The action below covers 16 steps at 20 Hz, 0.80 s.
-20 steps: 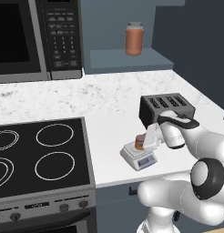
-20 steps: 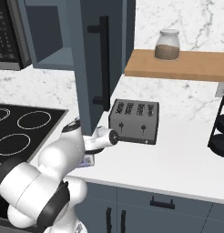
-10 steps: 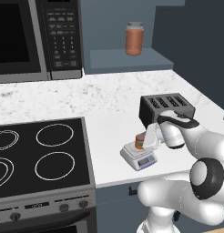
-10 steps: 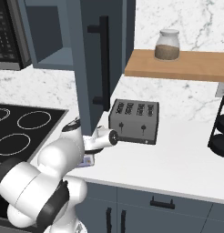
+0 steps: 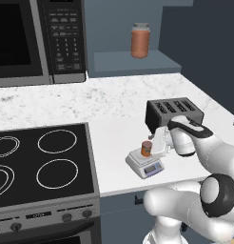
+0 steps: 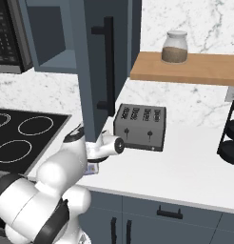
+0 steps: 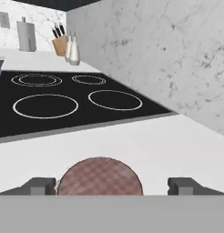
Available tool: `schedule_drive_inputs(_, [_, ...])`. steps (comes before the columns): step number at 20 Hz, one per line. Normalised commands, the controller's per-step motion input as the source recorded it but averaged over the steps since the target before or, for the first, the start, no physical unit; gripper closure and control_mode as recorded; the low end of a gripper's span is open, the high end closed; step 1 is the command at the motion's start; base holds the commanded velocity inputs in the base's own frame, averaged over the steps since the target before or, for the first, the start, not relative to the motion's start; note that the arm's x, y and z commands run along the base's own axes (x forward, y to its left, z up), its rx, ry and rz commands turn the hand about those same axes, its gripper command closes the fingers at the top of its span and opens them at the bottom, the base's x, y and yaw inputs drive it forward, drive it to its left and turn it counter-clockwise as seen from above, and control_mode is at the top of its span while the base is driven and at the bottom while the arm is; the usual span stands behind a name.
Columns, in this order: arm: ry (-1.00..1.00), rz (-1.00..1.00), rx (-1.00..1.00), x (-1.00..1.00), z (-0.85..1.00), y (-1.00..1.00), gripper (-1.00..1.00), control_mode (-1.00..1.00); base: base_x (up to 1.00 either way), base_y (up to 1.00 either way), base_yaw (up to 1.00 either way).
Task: Pick the jam and place it on the digital scale for weighing, and close the cabinet.
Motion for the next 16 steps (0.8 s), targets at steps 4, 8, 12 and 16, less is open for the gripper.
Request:
schedule_drive_inputs(4, [-0.31, 0.00, -0.04, -0.33, 0.42, 0.04, -1.00, -1.00, 0.00, 0.00, 0.00])
schedule_drive_inputs(8, [-0.26, 0.00, -0.21, -0.31, 0.48, 0.56, -1.00, -1.00, 0.00, 0.00, 0.00])
schedule_drive_inputs(12, [-0.27, -0.01, -0.22, -0.34, 0.44, 0.56, -1.00, -1.00, 0.00, 0.00, 0.00])
schedule_drive_inputs(16, [-0.29, -0.03, -0.20, -0.39, 0.32, 0.51, -1.00, -1.00, 0.00, 0.00, 0.00])
